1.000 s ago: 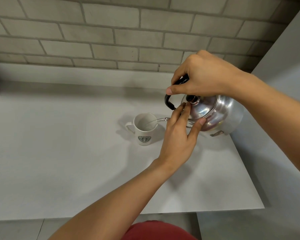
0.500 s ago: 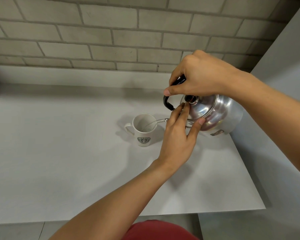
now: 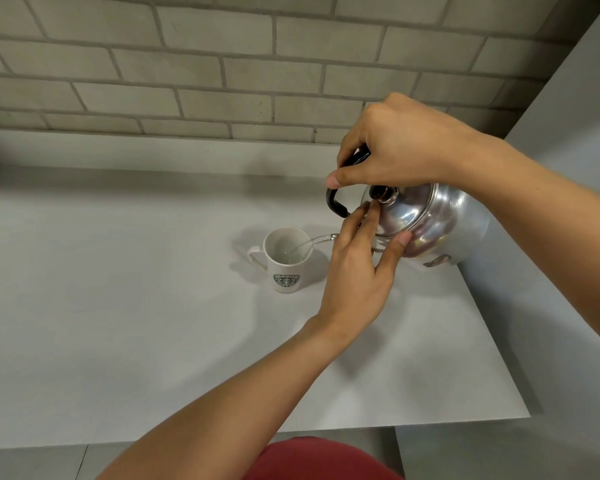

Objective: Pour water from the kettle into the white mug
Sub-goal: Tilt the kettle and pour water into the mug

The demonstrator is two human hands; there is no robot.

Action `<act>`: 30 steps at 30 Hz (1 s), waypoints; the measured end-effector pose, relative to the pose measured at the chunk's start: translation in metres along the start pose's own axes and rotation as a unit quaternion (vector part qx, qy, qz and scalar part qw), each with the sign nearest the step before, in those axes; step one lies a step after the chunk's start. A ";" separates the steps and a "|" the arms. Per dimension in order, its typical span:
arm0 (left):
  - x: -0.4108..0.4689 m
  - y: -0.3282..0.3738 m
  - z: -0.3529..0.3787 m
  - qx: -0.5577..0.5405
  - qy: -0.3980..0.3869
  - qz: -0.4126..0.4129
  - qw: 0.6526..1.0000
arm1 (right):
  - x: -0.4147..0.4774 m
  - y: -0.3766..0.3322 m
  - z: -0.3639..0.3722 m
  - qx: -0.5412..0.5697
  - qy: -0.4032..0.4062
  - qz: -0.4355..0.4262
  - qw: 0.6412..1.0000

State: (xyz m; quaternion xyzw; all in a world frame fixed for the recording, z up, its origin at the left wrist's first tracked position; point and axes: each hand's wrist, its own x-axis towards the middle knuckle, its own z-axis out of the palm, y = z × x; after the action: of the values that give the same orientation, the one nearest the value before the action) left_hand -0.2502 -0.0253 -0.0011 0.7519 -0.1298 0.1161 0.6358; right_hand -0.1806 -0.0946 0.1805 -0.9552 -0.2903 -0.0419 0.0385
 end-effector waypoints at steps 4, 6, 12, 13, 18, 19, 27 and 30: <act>0.001 0.001 0.000 -0.009 0.005 0.000 1.000 | 0.001 -0.003 -0.004 -0.005 -0.002 -0.002 1.000; 0.001 0.002 0.001 -0.010 0.008 -0.002 1.000 | 0.001 -0.004 -0.005 -0.004 -0.006 0.000 1.000; 0.002 0.005 0.000 -0.012 0.010 0.003 1.000 | 0.002 -0.008 -0.009 -0.008 -0.010 0.002 1.000; 0.002 0.006 0.000 -0.012 0.011 0.003 1.000 | 0.002 -0.009 -0.010 -0.009 -0.011 0.002 1.000; 0.002 0.009 -0.001 -0.017 0.011 0.006 1.000 | 0.001 -0.011 -0.015 -0.014 -0.010 0.002 1.000; 0.002 0.010 -0.001 -0.018 0.010 0.006 1.000 | 0.001 -0.011 -0.015 -0.018 -0.011 0.003 1.000; 0.002 0.013 -0.001 -0.023 0.018 0.010 1.000 | 0.004 -0.009 -0.015 -0.030 -0.011 -0.008 0.999; 0.003 0.012 -0.002 -0.022 0.023 0.013 0.999 | 0.005 -0.008 -0.015 -0.027 -0.008 -0.007 1.000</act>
State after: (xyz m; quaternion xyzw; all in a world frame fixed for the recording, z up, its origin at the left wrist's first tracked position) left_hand -0.2517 -0.0258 0.0116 0.7329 -0.1276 0.1393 0.6536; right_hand -0.1818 -0.0865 0.1960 -0.9541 -0.2965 -0.0421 0.0099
